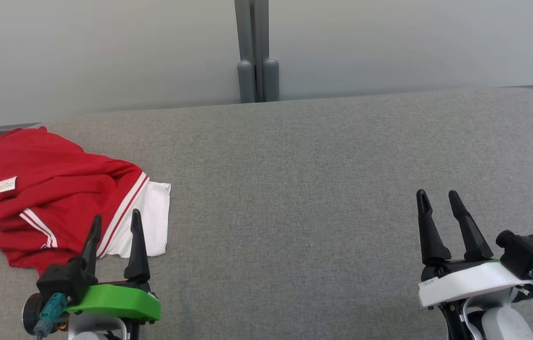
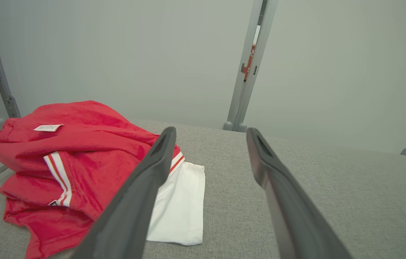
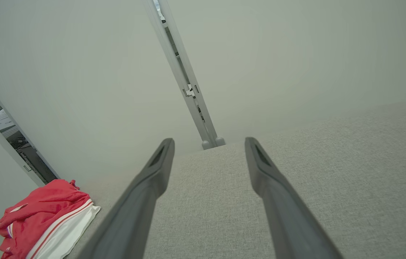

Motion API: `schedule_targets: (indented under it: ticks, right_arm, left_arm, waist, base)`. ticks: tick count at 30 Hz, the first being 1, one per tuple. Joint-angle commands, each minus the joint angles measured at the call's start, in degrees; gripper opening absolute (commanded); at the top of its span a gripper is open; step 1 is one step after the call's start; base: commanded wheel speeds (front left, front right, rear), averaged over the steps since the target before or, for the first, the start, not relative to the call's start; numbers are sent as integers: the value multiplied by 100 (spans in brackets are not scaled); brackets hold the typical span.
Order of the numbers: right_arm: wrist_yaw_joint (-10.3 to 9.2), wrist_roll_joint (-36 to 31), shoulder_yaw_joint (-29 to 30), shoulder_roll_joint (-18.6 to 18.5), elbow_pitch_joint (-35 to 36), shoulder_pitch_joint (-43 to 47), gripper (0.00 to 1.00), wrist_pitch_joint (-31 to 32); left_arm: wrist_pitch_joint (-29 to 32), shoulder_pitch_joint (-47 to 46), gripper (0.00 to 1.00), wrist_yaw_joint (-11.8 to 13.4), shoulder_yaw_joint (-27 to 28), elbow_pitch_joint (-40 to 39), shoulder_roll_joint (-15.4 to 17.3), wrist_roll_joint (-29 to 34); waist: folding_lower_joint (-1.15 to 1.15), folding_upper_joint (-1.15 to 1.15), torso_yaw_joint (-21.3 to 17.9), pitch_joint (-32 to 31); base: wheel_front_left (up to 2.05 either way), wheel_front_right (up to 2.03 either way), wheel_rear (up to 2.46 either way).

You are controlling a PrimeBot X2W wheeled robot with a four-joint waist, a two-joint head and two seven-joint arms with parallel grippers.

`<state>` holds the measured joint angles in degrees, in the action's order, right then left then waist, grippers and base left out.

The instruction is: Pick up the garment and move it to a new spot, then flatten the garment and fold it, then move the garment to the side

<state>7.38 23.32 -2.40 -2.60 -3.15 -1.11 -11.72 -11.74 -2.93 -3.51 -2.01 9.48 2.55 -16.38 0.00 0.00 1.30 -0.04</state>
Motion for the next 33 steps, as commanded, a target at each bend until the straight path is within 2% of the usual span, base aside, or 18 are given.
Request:
schedule_targets:
  ticks: [1,23,33]
  right_arm:
    - [17,-147,2,-33,49,42,100,-51]
    - [18,-1234,38,-38,-187,116,100,-293]
    - [19,-1392,21,-40,-296,133,100,-352]
  left_arm:
    - [-48,35,100,47,-18,-22,45,164]
    - [-291,16,100,120,-139,302,68,1058]
    - [-131,-17,100,166,-141,191,69,1131]
  waist:
    - [0,0,2,-5]
    - [0,0,47,-58]
    - [0,0,90,-72]
  base:
    - [0,0,0]
    - [0,0,0]
    - [0,0,0]
